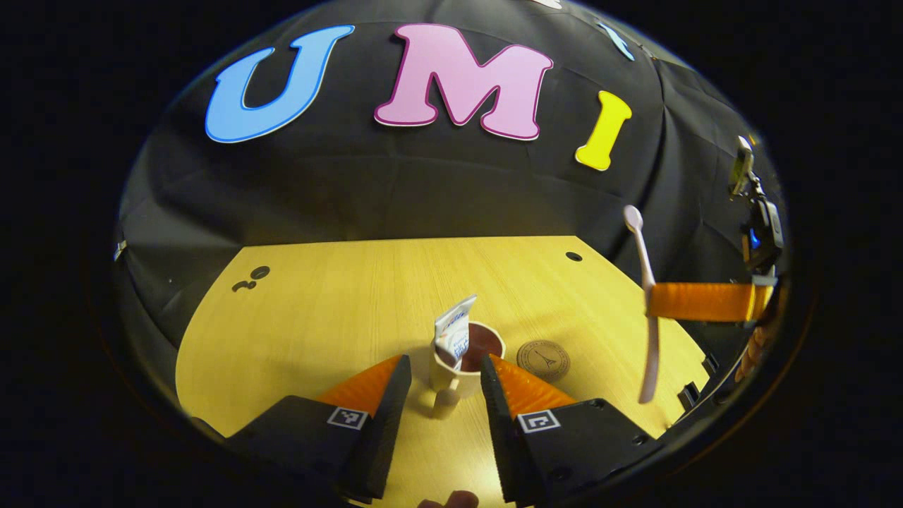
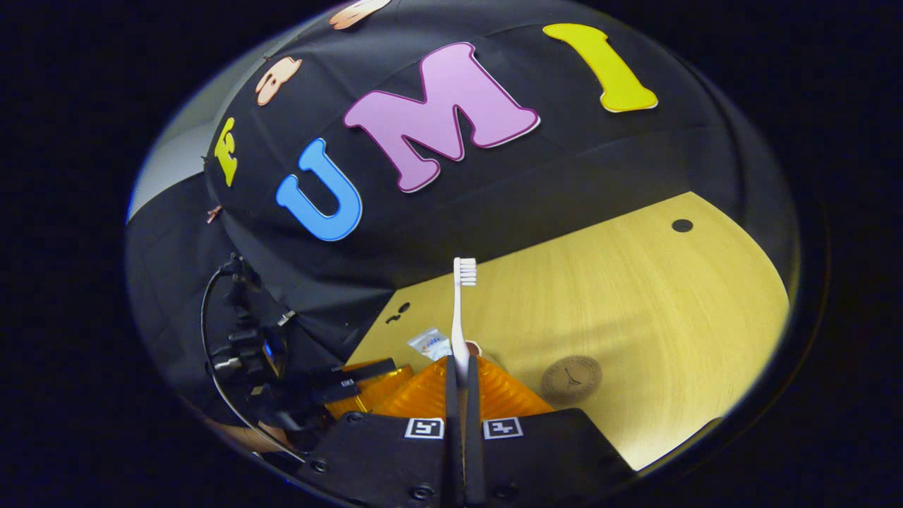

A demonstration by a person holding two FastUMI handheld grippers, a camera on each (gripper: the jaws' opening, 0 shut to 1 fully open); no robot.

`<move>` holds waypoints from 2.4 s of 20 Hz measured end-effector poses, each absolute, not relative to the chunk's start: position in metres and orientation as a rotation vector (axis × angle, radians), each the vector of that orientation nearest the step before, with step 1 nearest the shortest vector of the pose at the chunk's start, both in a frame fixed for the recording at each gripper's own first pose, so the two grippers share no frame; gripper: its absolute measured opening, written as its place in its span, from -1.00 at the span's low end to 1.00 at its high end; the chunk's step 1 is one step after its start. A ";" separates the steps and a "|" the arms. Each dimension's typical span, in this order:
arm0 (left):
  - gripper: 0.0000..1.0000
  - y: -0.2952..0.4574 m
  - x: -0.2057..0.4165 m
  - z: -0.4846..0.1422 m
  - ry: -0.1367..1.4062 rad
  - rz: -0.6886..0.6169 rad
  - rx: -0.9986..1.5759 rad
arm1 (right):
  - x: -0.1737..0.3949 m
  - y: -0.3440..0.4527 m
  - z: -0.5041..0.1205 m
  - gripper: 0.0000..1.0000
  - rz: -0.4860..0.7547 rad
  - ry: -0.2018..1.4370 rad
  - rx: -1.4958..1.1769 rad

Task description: Put the toothbrush and toothpaste on the desktop into the cup, then pick up the cup and place it on the coaster on the desktop.

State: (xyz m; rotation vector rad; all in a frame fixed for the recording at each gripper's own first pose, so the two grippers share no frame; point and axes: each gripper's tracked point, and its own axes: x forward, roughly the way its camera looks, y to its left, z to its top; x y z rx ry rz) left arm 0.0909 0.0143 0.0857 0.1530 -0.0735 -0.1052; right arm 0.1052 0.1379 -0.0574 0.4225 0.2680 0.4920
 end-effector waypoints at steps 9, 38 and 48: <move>0.26 0.018 0.033 0.040 0.024 -0.051 0.009 | 0.171 0.179 -0.035 -0.89 0.620 0.192 0.424; 0.26 0.007 0.036 0.020 0.097 0.147 -0.093 | 0.204 0.209 -0.130 -0.84 0.742 0.232 0.209; 0.26 -0.001 0.085 0.001 0.231 -0.060 0.004 | 0.143 0.175 -0.150 -0.62 0.675 0.337 0.185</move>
